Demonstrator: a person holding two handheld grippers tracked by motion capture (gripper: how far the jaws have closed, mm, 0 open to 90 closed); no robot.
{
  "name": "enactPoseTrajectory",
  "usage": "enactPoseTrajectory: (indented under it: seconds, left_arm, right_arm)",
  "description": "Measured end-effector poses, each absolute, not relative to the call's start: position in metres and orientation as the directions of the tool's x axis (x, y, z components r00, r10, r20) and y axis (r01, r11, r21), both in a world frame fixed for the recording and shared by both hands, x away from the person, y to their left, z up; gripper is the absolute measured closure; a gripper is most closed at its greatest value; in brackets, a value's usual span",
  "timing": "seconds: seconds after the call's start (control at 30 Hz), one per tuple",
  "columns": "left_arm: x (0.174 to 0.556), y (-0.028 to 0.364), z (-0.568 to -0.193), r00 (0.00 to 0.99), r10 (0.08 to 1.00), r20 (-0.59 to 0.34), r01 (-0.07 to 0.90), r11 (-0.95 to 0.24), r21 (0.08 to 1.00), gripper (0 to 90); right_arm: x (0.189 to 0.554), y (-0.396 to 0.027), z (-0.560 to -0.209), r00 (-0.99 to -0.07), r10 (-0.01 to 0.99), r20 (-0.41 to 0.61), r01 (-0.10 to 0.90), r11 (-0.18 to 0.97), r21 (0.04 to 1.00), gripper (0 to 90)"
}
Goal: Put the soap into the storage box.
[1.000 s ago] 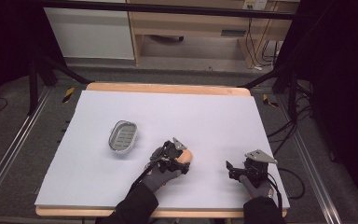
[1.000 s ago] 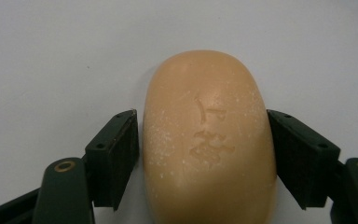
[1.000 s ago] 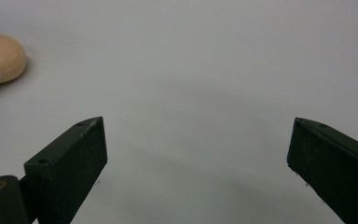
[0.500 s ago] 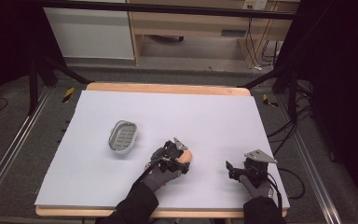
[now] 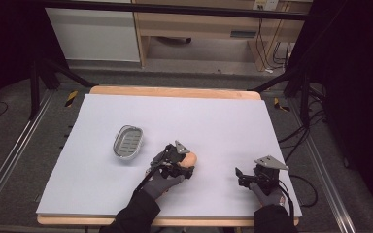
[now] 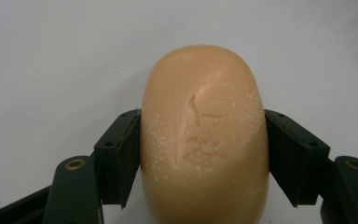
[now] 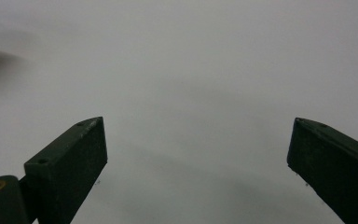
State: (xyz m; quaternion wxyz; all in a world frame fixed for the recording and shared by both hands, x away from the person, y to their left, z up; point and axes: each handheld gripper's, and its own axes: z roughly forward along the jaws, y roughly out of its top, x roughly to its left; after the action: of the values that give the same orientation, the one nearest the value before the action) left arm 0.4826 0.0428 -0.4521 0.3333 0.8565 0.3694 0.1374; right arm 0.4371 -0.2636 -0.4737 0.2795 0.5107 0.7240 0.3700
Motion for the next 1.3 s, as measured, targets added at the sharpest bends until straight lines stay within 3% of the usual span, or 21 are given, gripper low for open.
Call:
enactPoseTrajectory:
  seconds: [0.57, 1.3]
  left_arm:
    - [0.47, 0.089, -0.416, 0.664, 0.748, 0.003, 0.518, -0.463, 0.719, 31.9]
    - [0.47, 0.15, -0.407, 0.576, 0.817, -0.013, 0.551, -0.376, 0.745, 32.0]
  right_arm:
    - [0.437, -0.263, -0.474, -0.318, 0.948, -0.026, 0.533, 0.202, 0.822, 5.1]
    - [0.436, -0.262, -0.474, -0.321, 0.946, -0.035, 0.532, 0.211, 0.82, 5.0]
